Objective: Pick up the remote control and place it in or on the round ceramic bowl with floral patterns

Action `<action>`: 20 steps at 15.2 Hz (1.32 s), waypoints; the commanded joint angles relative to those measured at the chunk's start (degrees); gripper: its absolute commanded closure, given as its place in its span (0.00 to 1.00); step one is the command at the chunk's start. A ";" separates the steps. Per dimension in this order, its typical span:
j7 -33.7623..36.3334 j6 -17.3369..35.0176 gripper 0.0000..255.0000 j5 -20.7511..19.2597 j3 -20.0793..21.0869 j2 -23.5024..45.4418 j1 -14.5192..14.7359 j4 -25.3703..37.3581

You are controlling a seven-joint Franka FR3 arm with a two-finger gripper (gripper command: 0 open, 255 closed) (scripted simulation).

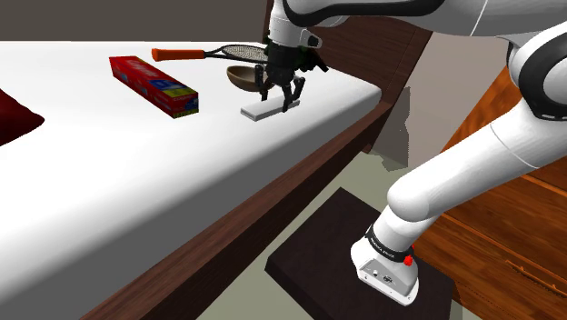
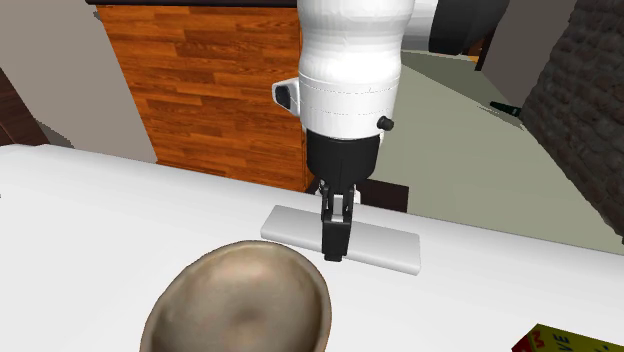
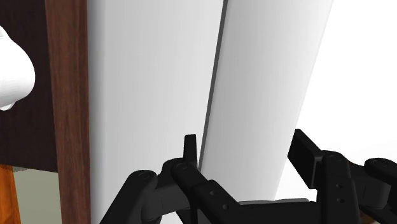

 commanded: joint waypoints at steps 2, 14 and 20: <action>-0.04 0.00 1.00 0.00 -0.01 0.00 0.00 -0.04; 0.35 -9.18 1.00 -0.72 -0.58 0.99 -0.45 10.08; 0.75 -13.82 1.00 -1.23 -0.64 2.24 -0.70 15.89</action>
